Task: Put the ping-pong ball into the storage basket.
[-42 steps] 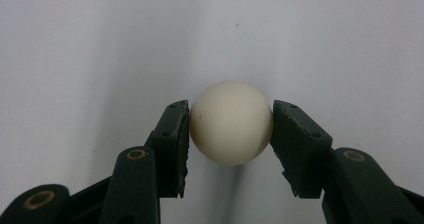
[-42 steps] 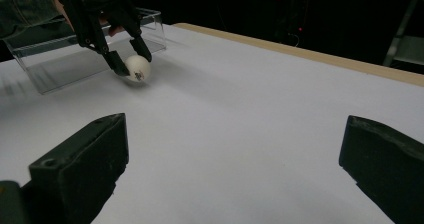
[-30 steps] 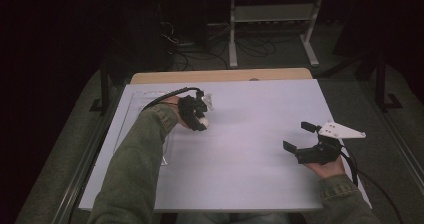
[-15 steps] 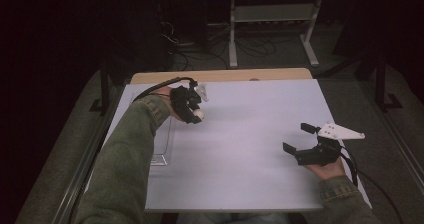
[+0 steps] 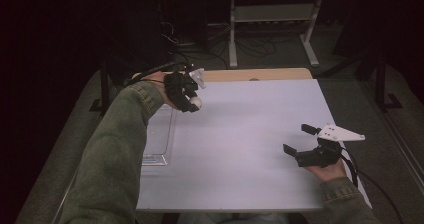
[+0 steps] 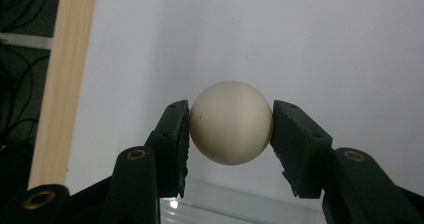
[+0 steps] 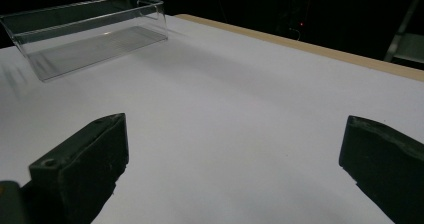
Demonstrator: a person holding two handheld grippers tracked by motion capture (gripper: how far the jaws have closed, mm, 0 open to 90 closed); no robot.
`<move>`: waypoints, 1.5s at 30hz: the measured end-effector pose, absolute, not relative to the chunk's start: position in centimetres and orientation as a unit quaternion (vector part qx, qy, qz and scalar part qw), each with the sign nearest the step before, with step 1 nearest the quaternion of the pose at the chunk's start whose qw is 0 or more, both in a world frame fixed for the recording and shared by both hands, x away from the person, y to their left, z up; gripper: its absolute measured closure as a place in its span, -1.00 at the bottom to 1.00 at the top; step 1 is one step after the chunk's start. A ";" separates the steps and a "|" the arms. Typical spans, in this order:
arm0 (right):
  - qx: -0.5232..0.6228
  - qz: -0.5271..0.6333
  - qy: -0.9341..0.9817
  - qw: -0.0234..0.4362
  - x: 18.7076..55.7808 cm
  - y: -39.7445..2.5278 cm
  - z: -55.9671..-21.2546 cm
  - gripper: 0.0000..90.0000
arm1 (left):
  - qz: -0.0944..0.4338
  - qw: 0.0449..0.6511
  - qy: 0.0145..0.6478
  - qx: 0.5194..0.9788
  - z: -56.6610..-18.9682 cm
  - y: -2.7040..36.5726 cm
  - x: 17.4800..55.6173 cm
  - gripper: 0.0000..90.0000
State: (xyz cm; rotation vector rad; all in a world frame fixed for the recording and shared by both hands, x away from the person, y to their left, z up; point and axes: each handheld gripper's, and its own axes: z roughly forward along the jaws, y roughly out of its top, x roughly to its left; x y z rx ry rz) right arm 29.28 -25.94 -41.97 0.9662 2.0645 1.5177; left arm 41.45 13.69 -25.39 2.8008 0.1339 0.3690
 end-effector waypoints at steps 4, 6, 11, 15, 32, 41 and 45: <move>0.345 0.544 0.739 0.200 29.3 -25.9 -42.0 -1.00 | 0.133 0.157 0.053 0.977 -23.8 14.1 41.0 0.12; 0.343 0.542 0.741 0.200 29.3 -25.8 -42.0 -1.00 | 0.139 0.156 0.053 0.976 -23.1 14.2 40.7 0.12; 0.337 0.539 0.744 0.205 29.4 -25.7 -41.8 -1.00 | 0.148 0.153 0.053 0.976 -21.6 14.3 40.0 0.12; 0.339 0.544 0.739 0.207 29.4 -25.9 -41.7 -1.00 | 0.153 0.157 0.052 0.974 -20.8 14.5 39.6 0.12; 0.331 0.546 0.742 0.203 29.1 -25.5 -41.7 -1.00 | 0.167 0.137 0.067 0.974 -20.5 17.3 38.6 0.12; 0.330 0.554 0.735 0.208 29.0 -25.7 -41.5 -1.00 | 0.172 0.135 0.080 0.973 -20.5 18.9 38.4 0.12; 0.332 0.554 0.734 0.211 28.9 -25.8 -41.5 -1.00 | 0.170 0.132 0.085 0.973 -20.7 19.7 38.4 0.12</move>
